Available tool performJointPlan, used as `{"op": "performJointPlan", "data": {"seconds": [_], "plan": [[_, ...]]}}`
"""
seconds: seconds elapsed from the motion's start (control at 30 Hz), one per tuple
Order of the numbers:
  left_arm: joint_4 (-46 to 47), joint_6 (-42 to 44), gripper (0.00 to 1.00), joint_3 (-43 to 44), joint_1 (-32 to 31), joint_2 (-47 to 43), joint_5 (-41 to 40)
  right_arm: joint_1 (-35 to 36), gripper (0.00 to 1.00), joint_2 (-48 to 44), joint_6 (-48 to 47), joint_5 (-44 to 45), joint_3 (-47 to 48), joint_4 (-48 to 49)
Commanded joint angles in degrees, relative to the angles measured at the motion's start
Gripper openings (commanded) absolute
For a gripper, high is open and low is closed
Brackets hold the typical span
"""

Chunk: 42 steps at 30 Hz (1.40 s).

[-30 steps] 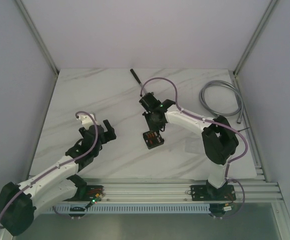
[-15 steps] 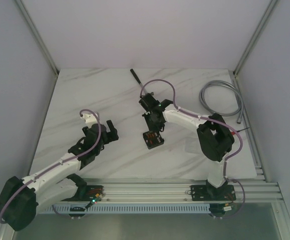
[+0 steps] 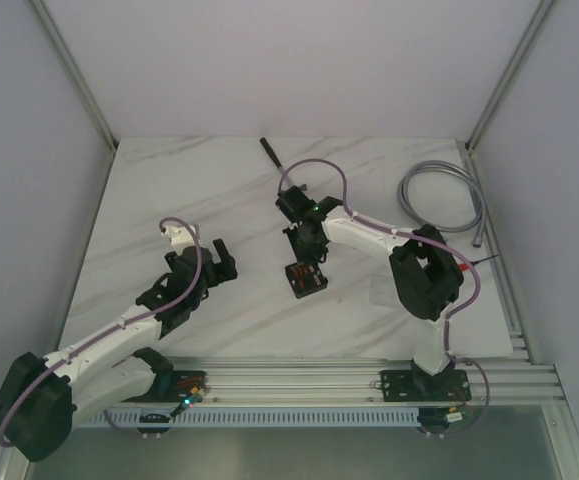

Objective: Snap on the fuse box
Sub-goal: Adjust the fuse in the fuse box base.

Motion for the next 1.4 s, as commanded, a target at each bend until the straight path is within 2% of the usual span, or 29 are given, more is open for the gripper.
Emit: {"op": "performJointPlan", "data": {"seconds": [0.0,0.33,0.43,0.63,0.73,1.0,1.37], "plan": [[1.09,1.05,1.00,1.33,0.22,0.02,0.38,-0.05,0.00,5.53,-1.04,0.62,-1.99,-4.61],[0.93,1.10,1.00,1.17,0.21,-0.63,0.35,-0.33,0.00,14.11,-2.43,3.23,-4.61,-3.50],[0.96,1.00,1.00,1.04,0.25,-1.14,0.52,-0.21,0.00,11.64,-2.66,2.29,-5.04,-2.70],[1.01,0.78,1.00,0.93,0.21,-1.48,0.71,0.28,0.00,-1.94,-2.26,1.32,-4.64,0.31],[0.93,0.74,1.00,0.96,0.15,-1.63,0.93,0.20,0.04,-5.59,-1.76,0.62,-4.33,1.35],[0.96,0.67,1.00,0.79,0.21,-2.42,1.09,0.19,0.09,-5.85,-0.49,-0.86,-5.61,1.87],[0.94,0.74,1.00,0.79,0.19,-2.62,1.34,0.19,0.07,-4.27,0.44,-1.78,-7.00,2.08]]}}
